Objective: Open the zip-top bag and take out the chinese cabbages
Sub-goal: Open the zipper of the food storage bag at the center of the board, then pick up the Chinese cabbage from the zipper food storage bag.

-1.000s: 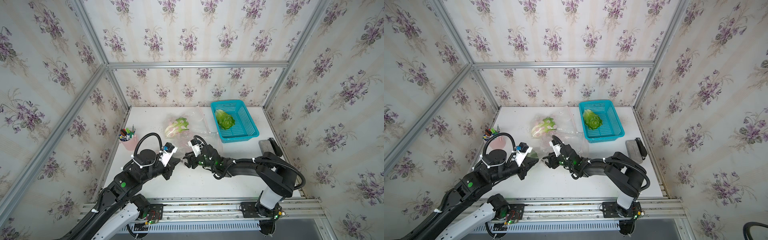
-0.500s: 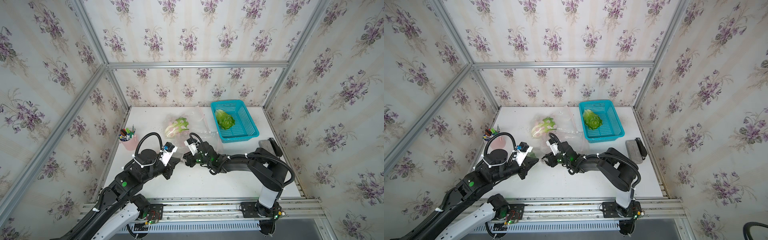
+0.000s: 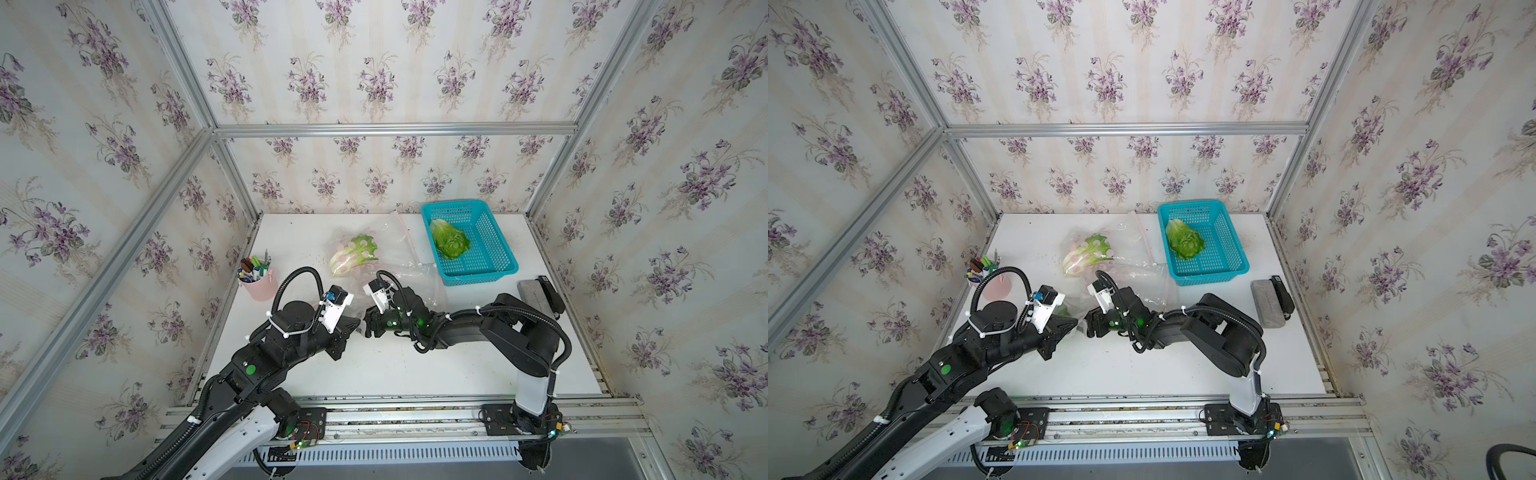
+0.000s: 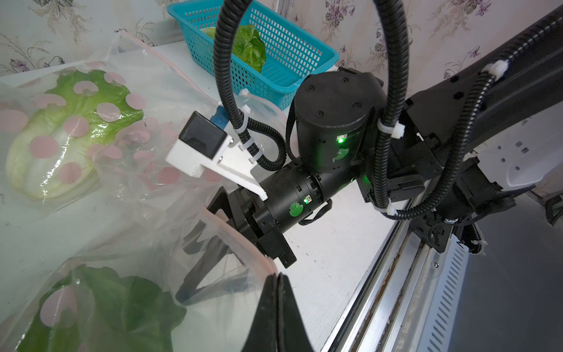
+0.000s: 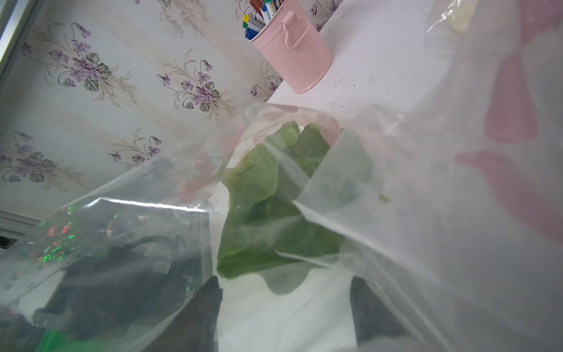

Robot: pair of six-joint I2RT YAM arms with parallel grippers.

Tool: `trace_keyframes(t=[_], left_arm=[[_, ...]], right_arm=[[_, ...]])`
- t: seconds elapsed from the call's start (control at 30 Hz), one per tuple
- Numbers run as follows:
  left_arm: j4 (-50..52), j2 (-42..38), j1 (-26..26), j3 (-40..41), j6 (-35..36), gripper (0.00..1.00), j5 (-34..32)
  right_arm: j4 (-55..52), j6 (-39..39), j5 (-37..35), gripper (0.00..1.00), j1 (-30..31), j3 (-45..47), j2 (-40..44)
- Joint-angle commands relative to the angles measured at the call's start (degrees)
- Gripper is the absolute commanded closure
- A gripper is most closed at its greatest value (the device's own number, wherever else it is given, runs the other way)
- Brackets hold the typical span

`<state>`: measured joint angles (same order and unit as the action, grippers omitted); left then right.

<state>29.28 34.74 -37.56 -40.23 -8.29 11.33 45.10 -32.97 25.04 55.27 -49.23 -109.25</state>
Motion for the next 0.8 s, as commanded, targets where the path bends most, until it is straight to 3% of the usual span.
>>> trace_keyframes(t=[0.0, 0.13, 0.17, 0.2, 0.33, 0.47, 0.53, 0.67, 0.7, 0.77], left_arm=[[-1.6, 0.0, 0.0, 0.2, -4.2, 0.94, -3.4], [-0.2, 1.3, 0.0, -0.3, -9.5, 0.03, -12.4], [0.5, 1.7, -0.1, -0.8, -10.5, 0.01, -14.7], [1.8, 2.1, 0.0, -1.7, -12.4, 0.01, -18.9], [10.6, 4.8, 0.8, -7.3, -21.1, 0.01, -35.4], [19.4, 10.5, 3.8, -13.4, -23.9, 0.01, -42.6], [21.5, 13.1, 7.2, -14.8, -24.8, 0.01, -40.1], [21.4, 16.9, 16.7, -12.7, -27.5, 0.03, -27.7], [20.9, 17.6, 18.8, -11.8, -27.8, 0.08, -25.0], [19.4, 19.2, 23.5, -9.5, -28.0, 0.28, -19.4]], right_arm=[[1.6, 2.7, 0.8, 0.29, 0.0, -0.7, -0.7], [-0.6, 7.2, 3.9, 0.26, 0.0, -2.5, -1.8], [-0.5, 8.1, 4.1, 0.18, 0.0, -2.4, -1.8], [0.0, 9.1, 4.6, 0.17, 0.0, -1.9, -1.7], [2.2, 12.8, 5.4, 0.18, -0.1, 1.3, 0.5], [5.3, 16.1, 4.1, 0.21, -0.7, 5.1, 2.6], [8.5, 16.4, 4.1, 0.24, -1.2, 6.9, 3.4], [11.7, 15.1, 6.2, 0.28, -1.4, 7.1, 3.3], [11.5, 14.4, 6.7, 0.3, -1.4, 6.6, 2.9], [12.8, 11.8, 7.9, 0.32, -1.4, 5.9, 1.5]])
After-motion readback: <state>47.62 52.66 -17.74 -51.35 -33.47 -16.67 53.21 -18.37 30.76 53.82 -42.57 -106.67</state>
